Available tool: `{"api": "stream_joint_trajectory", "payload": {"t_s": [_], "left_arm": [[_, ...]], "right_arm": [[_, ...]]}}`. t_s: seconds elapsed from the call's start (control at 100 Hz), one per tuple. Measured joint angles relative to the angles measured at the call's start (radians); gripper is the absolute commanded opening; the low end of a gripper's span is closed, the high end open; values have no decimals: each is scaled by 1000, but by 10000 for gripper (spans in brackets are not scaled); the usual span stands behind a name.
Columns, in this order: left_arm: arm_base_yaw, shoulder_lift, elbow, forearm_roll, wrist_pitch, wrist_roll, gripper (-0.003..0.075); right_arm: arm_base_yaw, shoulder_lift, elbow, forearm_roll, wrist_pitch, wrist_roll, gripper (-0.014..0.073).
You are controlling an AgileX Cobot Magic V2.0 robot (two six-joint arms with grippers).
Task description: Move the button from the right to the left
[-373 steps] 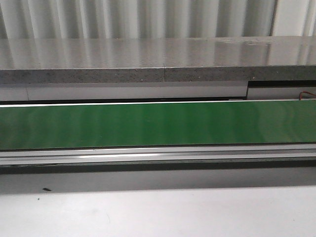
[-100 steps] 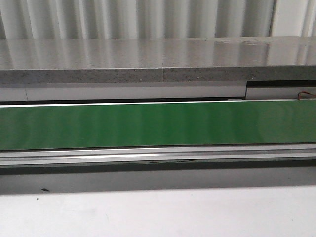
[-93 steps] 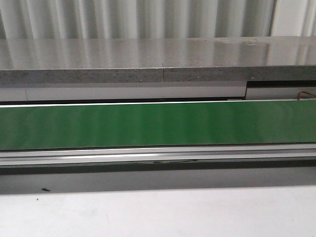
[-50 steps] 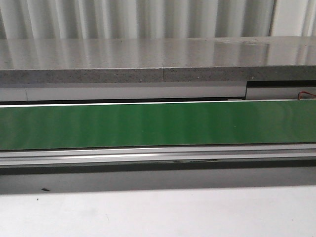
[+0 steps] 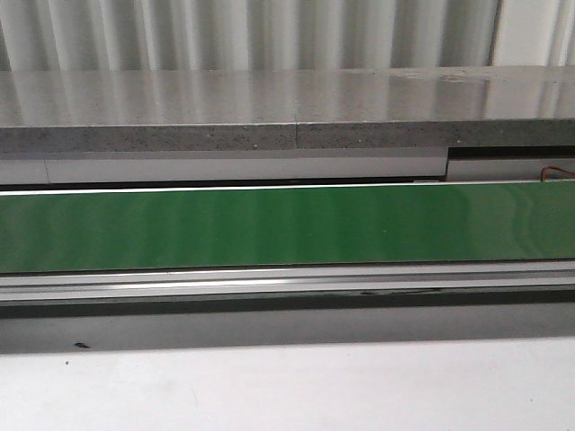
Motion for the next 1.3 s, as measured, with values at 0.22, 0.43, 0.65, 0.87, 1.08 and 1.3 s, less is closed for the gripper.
{"api": "stream_joint_trajectory", "payload": {"t_s": [0.22, 0.43, 0.65, 0.87, 1.08, 1.3], "left_arm": [[0, 0, 0, -2, 0, 0, -21], [0, 0, 0, -2, 0, 0, -21], [0, 0, 0, -2, 0, 0, -20], [0, 0, 0, -2, 0, 0, -21], [0, 0, 0, -2, 0, 0, -21], [0, 0, 0, -2, 0, 0, -21]], "right_arm": [[0, -56, 96, -91, -66, 130, -68], [0, -113, 221, -56, -96, 137, -68], [0, -209, 262, -33, -47, 129, -68], [0, -235, 262, -33, -6, 127, -68], [0, -235, 262, -33, -4, 127, -68], [0, -235, 262, -33, -4, 127, -68]]}}
